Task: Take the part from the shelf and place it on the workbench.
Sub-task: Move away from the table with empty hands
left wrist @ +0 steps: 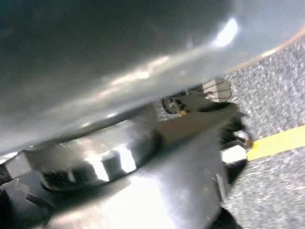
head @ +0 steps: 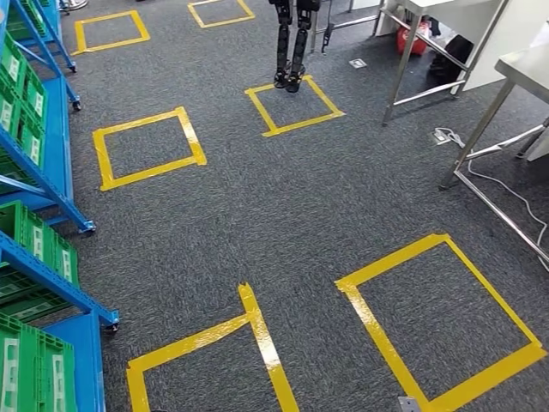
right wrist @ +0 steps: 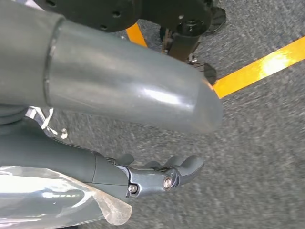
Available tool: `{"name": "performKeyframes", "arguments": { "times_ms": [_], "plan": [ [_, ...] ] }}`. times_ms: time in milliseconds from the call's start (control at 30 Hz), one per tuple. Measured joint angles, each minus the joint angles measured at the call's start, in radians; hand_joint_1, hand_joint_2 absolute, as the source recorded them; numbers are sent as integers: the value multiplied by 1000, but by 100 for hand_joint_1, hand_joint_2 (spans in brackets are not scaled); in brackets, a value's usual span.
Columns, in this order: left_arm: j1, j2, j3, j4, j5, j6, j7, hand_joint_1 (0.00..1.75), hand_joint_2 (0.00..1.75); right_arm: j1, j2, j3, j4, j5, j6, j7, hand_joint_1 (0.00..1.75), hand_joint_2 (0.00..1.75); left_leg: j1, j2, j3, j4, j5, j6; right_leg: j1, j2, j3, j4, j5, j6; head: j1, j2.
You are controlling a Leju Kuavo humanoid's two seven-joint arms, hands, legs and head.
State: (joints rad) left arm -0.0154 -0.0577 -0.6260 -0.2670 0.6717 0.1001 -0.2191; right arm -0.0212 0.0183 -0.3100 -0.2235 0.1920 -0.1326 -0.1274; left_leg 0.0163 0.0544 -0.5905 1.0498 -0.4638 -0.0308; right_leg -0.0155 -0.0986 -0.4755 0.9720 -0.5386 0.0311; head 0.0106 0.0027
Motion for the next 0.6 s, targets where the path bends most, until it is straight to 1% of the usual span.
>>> {"name": "performKeyframes", "arguments": {
  "times_ms": [33,67,100,133,167,200,233,267,300,333,367,400,433,467,500,533,567,600],
  "plan": [
    [-1,0,0,0,1,0,0,0,0,-1,0,1,0,1,-4,0,0,0,-3,8,12,-23,1,8,2,-9,1,2,-6,7,0,0],
    [-1,0,0,0,1,-1,-1,0,0,-4,0,1,0,1,-8,0,0,0,-7,2,13,-26,-5,19,3,-18,3,3,-10,12,1,0],
    [0,0,0,0,2,-1,-1,0,0,-7,0,3,0,2,-12,0,0,0,-8,-9,12,-25,-6,29,2,-25,10,1,-12,16,2,0],
    [2,1,0,0,2,-2,-1,0,0,-10,0,5,0,2,-14,0,0,0,-8,-18,12,-26,-6,36,-1,-22,14,3,-18,20,4,0],
    [3,1,0,0,3,-3,-1,0,0,-13,1,7,-1,2,-15,0,0,0,-8,-28,11,-27,-5,43,-4,-4,10,19,-33,23,4,0],
    [2,1,0,0,4,-3,-1,0,0,-14,1,9,-1,2,-16,0,0,0,-7,-39,11,-29,-3,49,-6,22,-7,57,-58,25,6,0],
    [1,1,0,0,4,-4,-2,0,0,-12,2,9,-1,2,-18,0,0,0,-8,-49,10,-30,-3,54,-6,53,-36,117,-91,25,8,0],
    [-1,1,0,0,5,-5,-2,0,0,-10,2,9,-1,2,-20,0,0,0,-10,-61,9,-30,-3,58,-5,78,-74,192,-124,22,9,0],
    [-1,1,0,0,6,-6,-2,0,0,-8,2,9,-1,1,-25,0,0,0,-12,-74,9,-30,-3,61,-3,89,-112,261,-145,19,10,0],
    [-1,1,0,0,6,-7,-3,0,0,-6,2,9,-1,1,-30,0,0,0,-14,-88,9,-29,-3,62,-1,95,-141,304,-148,15,11,0],
    [-1,0,0,0,7,-7,-3,0,0,-5,2,10,-1,0,-37,-2,0,0,-16,-103,10,-29,-3,62,1,98,-155,310,-130,10,11,0],
    [-1,0,0,0,8,-7,-3,0,0,-5,2,10,-1,-1,-47,-4,0,0,-17,-118,12,-29,-3,62,2,103,-148,274,-93,5,11,0],
    [-1,0,0,0,9,-7,-4,0,0,-6,2,10,-1,-2,-58,-7,0,0,-18,-133,14,-29,-3,62,3,117,-127,208,-47,-1,11,0],
    [-2,0,0,0,10,-7,-4,0,0,-6,3,10,-2,-4,-68,-9,0,0,-18,-146,15,-29,-4,62,3,146,-103,142,-10,-6,11,0],
    [-3,-1,0,0,10,-7,-5,0,0,-5,3,10,-2,-6,-77,-12,0,0,-18,-160,13,-28,-3,60,2,173,-81,84,13,-10,11,0],
    [-4,-2,0,0,11,-7,-6,0,0,-6,3,10,-2,-7,-83,-14,0,0,-16,-173,9,-27,-1,56,2,194,-67,50,22,-11,12,0],
    [-3,-2,0,0,11,-7,-6,0,0,-7,3,10,-2,-9,-86,-14,0,0,-14,-186,4,-28,1,49,3,204,-59,37,19,-12,13,0],
    [-2,-2,0,0,11,-7,-7,0,0,-7,4,10,-3,-10,-90,-15,0,0,-11,-200,-1,-29,5,42,4,194,-55,29,20,-12,13,0]
  ]
}}
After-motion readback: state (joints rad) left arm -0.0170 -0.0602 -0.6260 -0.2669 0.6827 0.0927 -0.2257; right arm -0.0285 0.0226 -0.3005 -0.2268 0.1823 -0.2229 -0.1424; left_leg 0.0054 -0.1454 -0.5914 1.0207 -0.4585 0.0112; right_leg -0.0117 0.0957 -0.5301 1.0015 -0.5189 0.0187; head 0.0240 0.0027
